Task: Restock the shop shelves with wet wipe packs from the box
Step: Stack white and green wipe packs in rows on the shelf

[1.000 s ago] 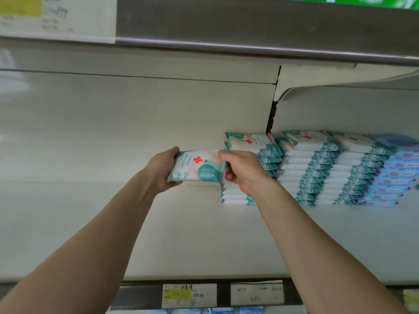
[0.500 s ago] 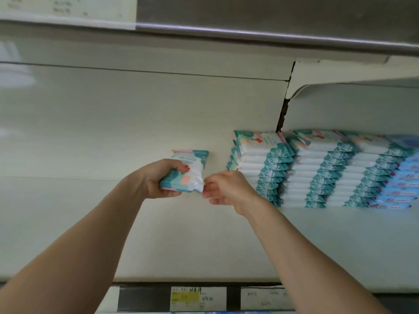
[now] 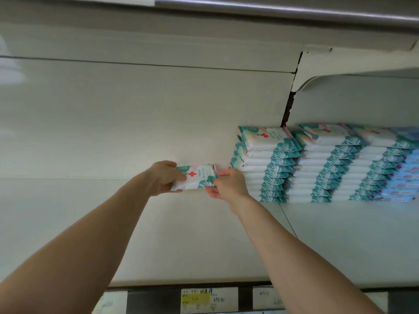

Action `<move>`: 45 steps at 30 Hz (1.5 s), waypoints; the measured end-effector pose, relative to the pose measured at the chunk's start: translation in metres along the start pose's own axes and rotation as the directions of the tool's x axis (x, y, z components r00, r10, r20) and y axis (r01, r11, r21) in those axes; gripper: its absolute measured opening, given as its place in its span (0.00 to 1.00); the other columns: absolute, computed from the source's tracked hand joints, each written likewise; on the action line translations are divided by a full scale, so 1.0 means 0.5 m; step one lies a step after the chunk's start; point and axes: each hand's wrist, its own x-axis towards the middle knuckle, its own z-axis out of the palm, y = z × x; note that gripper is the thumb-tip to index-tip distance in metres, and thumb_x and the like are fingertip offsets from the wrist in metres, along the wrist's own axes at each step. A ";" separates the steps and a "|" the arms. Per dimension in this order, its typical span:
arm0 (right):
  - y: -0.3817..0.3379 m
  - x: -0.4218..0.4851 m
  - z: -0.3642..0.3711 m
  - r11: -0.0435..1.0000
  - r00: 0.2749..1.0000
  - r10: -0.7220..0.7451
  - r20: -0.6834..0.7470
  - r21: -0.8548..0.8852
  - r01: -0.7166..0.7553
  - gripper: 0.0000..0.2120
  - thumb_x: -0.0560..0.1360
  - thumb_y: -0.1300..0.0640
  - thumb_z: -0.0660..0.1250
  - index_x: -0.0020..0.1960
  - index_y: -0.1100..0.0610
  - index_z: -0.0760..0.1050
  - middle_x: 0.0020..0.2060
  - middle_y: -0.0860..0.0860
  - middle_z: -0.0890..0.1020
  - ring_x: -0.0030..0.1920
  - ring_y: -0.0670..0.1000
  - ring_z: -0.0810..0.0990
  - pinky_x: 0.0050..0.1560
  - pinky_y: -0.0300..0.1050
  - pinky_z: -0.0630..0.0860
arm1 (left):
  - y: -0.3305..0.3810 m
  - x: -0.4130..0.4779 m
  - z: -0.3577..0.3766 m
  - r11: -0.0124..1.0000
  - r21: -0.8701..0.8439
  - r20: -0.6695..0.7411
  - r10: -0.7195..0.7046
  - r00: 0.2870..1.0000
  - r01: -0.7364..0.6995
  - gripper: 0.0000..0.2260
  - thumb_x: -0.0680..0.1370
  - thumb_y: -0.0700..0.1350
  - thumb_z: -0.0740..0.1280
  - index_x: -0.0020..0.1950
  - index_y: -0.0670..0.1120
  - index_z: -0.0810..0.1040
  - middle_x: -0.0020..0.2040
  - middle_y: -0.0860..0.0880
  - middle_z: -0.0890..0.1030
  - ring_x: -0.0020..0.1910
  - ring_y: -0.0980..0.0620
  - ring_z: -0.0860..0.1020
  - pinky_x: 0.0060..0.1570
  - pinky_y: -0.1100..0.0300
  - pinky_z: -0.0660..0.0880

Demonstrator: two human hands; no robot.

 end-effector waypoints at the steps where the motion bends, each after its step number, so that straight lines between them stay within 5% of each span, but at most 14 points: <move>1: 0.006 0.003 0.003 0.992 0.999 -0.037 -0.023 -0.122 0.034 0.09 0.76 0.70 0.61 0.50 0.57 0.71 0.53 0.59 0.79 0.40 0.56 0.83 0.40 0.47 0.82 | -0.006 0.007 0.011 0.997 0.075 -0.050 0.019 0.999 -0.015 0.29 0.72 0.25 0.65 0.71 0.42 0.67 0.63 0.39 0.75 0.54 0.39 0.78 0.38 0.51 0.81; 5: 0.021 0.009 0.011 0.831 0.985 -0.174 -0.011 -0.538 0.141 0.11 0.75 0.67 0.62 0.52 0.58 0.79 0.51 0.55 0.82 0.49 0.58 0.82 0.53 0.49 0.79 | -0.031 0.026 0.052 0.958 0.262 -0.161 0.165 0.973 -0.119 0.23 0.74 0.32 0.64 0.69 0.45 0.71 0.61 0.42 0.75 0.57 0.40 0.77 0.49 0.51 0.79; 8: 0.024 0.004 0.016 0.675 0.979 -0.193 0.060 -0.717 0.176 0.09 0.75 0.66 0.61 0.50 0.61 0.79 0.43 0.55 0.78 0.46 0.56 0.77 0.42 0.40 0.71 | -0.044 0.041 0.063 0.918 0.369 -0.152 0.213 0.965 -0.144 0.23 0.76 0.36 0.65 0.71 0.47 0.70 0.65 0.44 0.74 0.60 0.42 0.75 0.58 0.54 0.75; 12: 0.031 -0.003 0.019 0.507 0.970 -0.231 0.075 -0.841 0.187 0.10 0.76 0.65 0.62 0.56 0.63 0.76 0.52 0.57 0.80 0.54 0.57 0.79 0.42 0.42 0.70 | -0.050 0.056 0.058 0.900 0.411 -0.106 0.204 0.973 -0.144 0.23 0.76 0.36 0.66 0.71 0.46 0.70 0.65 0.44 0.74 0.59 0.45 0.75 0.52 0.60 0.74; 17: 0.029 -0.010 0.022 0.283 0.955 -0.266 0.132 -0.936 0.208 0.14 0.76 0.64 0.63 0.61 0.60 0.73 0.58 0.56 0.75 0.57 0.56 0.77 0.45 0.44 0.69 | -0.034 0.055 0.038 0.900 0.397 0.060 0.170 0.984 -0.180 0.28 0.74 0.38 0.71 0.72 0.43 0.68 0.65 0.44 0.73 0.55 0.45 0.75 0.51 0.55 0.77; 19: 0.024 -0.008 0.021 0.228 0.950 -0.270 0.156 -0.948 0.221 0.15 0.76 0.62 0.64 0.63 0.58 0.72 0.59 0.56 0.71 0.56 0.56 0.76 0.44 0.43 0.67 | -0.028 0.052 0.027 0.818 0.539 0.167 0.132 0.977 -0.202 0.32 0.72 0.39 0.74 0.73 0.46 0.66 0.62 0.46 0.73 0.57 0.45 0.75 0.54 0.54 0.77; 22: 0.019 -0.007 0.023 0.143 0.942 -0.271 0.196 -0.960 0.241 0.17 0.76 0.61 0.64 0.64 0.57 0.70 0.59 0.55 0.70 0.57 0.55 0.75 0.45 0.44 0.67 | -0.034 0.057 0.028 0.564 0.786 0.199 0.157 0.967 -0.253 0.34 0.69 0.41 0.74 0.73 0.48 0.67 0.62 0.46 0.70 0.56 0.44 0.76 0.54 0.56 0.77; 25: 0.017 -0.011 0.027 0.083 0.939 -0.271 0.212 -0.967 0.242 0.16 0.76 0.63 0.64 0.64 0.58 0.71 0.60 0.56 0.72 0.57 0.56 0.76 0.48 0.45 0.70 | -0.042 0.059 0.038 0.474 0.835 0.179 0.243 0.953 -0.278 0.30 0.70 0.42 0.73 0.71 0.49 0.70 0.62 0.46 0.70 0.53 0.45 0.76 0.46 0.59 0.75; 30: 0.016 -0.034 0.038 -0.010 0.919 -0.305 0.251 -0.965 0.260 0.19 0.78 0.66 0.61 0.68 0.58 0.67 0.62 0.57 0.70 0.60 0.57 0.75 0.55 0.48 0.72 | -0.047 0.055 0.056 0.371 0.878 0.184 0.320 0.929 -0.302 0.24 0.72 0.45 0.71 0.67 0.50 0.73 0.62 0.48 0.75 0.57 0.48 0.75 0.50 0.60 0.72; 34: 0.028 -0.045 0.057 -0.024 0.897 -0.288 0.334 -0.939 0.342 0.21 0.79 0.65 0.57 0.72 0.56 0.62 0.63 0.58 0.68 0.58 0.57 0.77 0.51 0.48 0.74 | -0.052 0.058 0.076 0.282 0.914 0.191 0.335 0.923 -0.291 0.11 0.73 0.49 0.69 0.54 0.50 0.76 0.55 0.49 0.78 0.47 0.49 0.74 0.42 0.60 0.69; 41: 0.019 -0.041 0.056 0.017 0.913 -0.255 0.319 -0.942 0.334 0.19 0.80 0.63 0.57 0.71 0.58 0.64 0.63 0.58 0.68 0.60 0.57 0.76 0.54 0.48 0.73 | -0.057 0.059 0.082 0.285 0.923 0.162 0.319 0.934 -0.258 0.15 0.74 0.48 0.69 0.59 0.48 0.74 0.56 0.49 0.78 0.48 0.50 0.73 0.43 0.59 0.69; 45: -0.003 -0.046 0.042 -0.029 0.899 -0.233 0.371 -0.926 0.375 0.21 0.79 0.65 0.60 0.70 0.54 0.66 0.62 0.57 0.69 0.61 0.56 0.74 0.56 0.48 0.72 | -0.048 0.044 0.076 0.312 0.922 0.121 0.327 0.937 -0.228 0.21 0.73 0.47 0.69 0.65 0.47 0.71 0.60 0.49 0.76 0.57 0.48 0.75 0.49 0.58 0.72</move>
